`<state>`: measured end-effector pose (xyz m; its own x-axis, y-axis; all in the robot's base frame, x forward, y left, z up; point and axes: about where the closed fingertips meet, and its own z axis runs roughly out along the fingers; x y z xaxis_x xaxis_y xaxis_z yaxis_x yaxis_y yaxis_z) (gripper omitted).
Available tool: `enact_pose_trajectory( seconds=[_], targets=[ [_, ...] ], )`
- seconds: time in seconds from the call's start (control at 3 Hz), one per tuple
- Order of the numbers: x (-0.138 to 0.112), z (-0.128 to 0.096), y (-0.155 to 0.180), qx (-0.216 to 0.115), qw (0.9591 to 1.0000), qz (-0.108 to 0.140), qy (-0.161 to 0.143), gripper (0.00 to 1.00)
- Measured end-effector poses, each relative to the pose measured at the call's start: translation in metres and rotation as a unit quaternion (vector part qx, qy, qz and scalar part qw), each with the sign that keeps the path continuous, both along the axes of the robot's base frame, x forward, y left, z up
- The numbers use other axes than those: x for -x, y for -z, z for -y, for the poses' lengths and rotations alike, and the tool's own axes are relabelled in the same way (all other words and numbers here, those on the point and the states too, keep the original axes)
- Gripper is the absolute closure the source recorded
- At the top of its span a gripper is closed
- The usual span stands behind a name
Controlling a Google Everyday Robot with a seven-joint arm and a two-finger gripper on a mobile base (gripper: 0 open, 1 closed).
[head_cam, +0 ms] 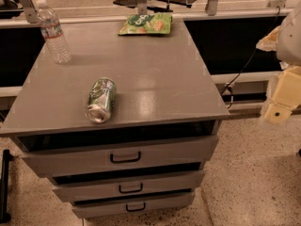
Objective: Pick green can
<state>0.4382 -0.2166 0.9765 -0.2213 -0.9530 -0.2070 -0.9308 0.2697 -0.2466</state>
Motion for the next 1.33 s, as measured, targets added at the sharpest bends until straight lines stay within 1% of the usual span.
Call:
enact_pose_trajectory(
  seconds=[0.33, 0.67, 1.0, 1.33],
  targets=[
    [0.000, 0.000, 0.000, 0.000, 1.0000, 0.000, 0.000, 0.00],
    [-0.010, -0.021, -0.001, -0.016, 0.9989, 0.009, -0.042, 0.00],
    [-0.023, -0.068, -0.002, -0.038, 0.9905, 0.034, -0.128, 0.00],
    [-0.025, -0.127, -0.002, -0.051, 0.9697, 0.057, -0.232, 0.00]
  ],
)
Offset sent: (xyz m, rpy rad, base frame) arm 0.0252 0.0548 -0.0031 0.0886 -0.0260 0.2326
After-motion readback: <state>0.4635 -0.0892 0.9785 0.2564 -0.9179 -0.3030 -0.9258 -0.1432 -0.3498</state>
